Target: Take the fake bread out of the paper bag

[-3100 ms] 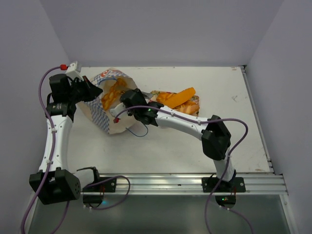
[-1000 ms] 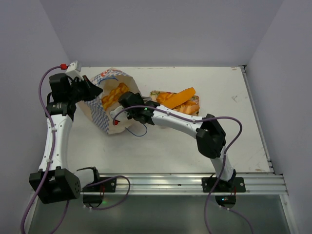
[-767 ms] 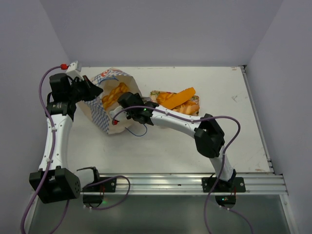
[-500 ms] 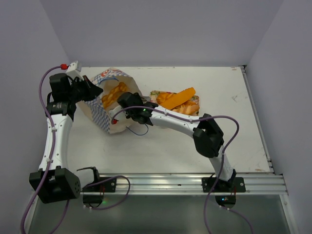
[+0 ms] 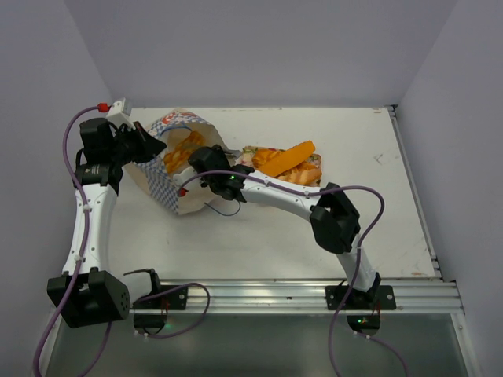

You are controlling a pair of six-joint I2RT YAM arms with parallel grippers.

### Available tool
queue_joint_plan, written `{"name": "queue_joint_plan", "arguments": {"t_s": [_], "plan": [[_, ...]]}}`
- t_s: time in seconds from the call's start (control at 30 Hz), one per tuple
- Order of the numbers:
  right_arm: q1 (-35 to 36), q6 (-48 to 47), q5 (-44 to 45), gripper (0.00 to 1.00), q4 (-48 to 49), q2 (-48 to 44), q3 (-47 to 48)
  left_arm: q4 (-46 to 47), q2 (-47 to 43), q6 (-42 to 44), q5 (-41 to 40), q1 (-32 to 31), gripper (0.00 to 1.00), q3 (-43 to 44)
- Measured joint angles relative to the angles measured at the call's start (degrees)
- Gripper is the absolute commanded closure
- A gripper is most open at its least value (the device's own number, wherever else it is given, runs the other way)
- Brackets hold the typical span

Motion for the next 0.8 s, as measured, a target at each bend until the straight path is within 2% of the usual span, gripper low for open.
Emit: {"name": "queue_joint_plan", "arguments": {"t_s": [0.8], "plan": [[-0.7,1.8,0.0,0.52,-2.7,2.1,0.0,0.1,0.2,0.0,0.9,0.0,1.0,0.0]]}}
